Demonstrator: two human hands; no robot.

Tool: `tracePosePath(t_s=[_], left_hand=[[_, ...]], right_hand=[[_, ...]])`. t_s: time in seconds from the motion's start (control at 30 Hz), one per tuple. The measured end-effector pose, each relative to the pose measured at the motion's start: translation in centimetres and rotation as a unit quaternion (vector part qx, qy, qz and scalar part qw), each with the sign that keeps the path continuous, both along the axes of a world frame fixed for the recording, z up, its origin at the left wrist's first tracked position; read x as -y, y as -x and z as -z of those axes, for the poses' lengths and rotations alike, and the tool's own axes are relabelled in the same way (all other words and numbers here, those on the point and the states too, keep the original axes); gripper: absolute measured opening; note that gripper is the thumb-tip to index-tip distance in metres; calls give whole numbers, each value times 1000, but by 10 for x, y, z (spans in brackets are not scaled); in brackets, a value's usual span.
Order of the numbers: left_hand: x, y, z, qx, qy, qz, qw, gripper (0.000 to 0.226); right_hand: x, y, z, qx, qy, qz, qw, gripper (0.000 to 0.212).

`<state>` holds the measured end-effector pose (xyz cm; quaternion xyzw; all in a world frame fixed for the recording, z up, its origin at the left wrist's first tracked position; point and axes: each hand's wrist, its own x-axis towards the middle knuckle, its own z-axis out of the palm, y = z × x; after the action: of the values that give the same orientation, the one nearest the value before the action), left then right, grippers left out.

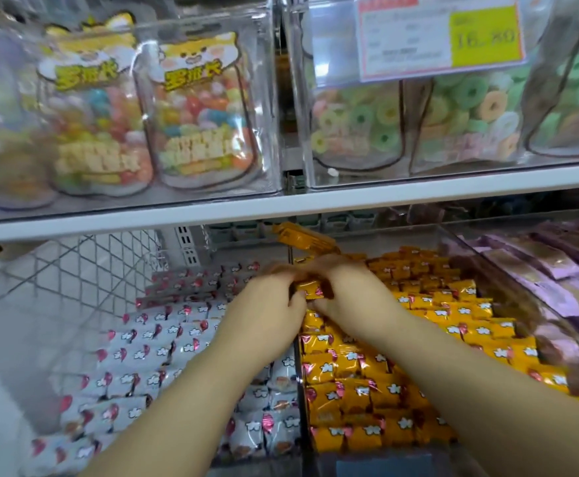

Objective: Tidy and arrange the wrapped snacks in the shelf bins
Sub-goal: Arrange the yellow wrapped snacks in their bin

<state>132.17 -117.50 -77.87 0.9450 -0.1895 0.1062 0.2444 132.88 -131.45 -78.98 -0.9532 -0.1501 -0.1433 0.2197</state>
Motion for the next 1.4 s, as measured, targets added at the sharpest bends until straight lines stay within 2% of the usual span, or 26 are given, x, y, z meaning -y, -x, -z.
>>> tracePosePath(t_s=[0.23, 0.37, 0.5, 0.6, 0.67, 0.83, 0.9, 0.97, 1.03, 1.1, 1.27, 1.4], left_hand=[[-3, 3, 0, -16, 40, -23, 999, 26], [1, 5, -5, -21, 18, -20, 999, 32], [16, 4, -12, -24, 19, 9, 999, 43], [32, 1, -17, -23, 22, 53, 998, 50], [40, -1, -19, -29, 17, 62, 997, 52], [48, -13, -23, -41, 47, 40, 997, 48], [51, -19, -25, -49, 80, 26, 995, 43], [52, -26, -25, -66, 119, 9, 991, 38], [48, -33, -25, -73, 151, -16, 986, 33], [39, -38, -24, -51, 137, -59, 987, 27], [23, -44, -11, -69, 56, -72, 994, 21], [20, -49, -6, -125, 47, -71, 989, 21]], right_hand=[[27, 14, -16, -27, -48, 7, 998, 36], [50, 31, -29, -61, -151, 14, 987, 27], [70, 43, -36, -104, -300, -8, 948, 29], [78, 47, -32, -157, -426, -17, 891, 32], [83, 49, -29, -177, -461, -13, 869, 31], [89, 51, -30, -155, -492, -8, 856, 33], [88, 50, -28, -140, -485, -3, 863, 16], [88, 48, -27, -83, -430, 44, 898, 6], [88, 43, -28, 4, -349, 108, 931, 13], [87, 36, -28, 51, -303, 143, 941, 28], [76, 16, -23, 110, -237, 145, 954, 34], [64, 0, -21, 122, -148, 144, 971, 30]])
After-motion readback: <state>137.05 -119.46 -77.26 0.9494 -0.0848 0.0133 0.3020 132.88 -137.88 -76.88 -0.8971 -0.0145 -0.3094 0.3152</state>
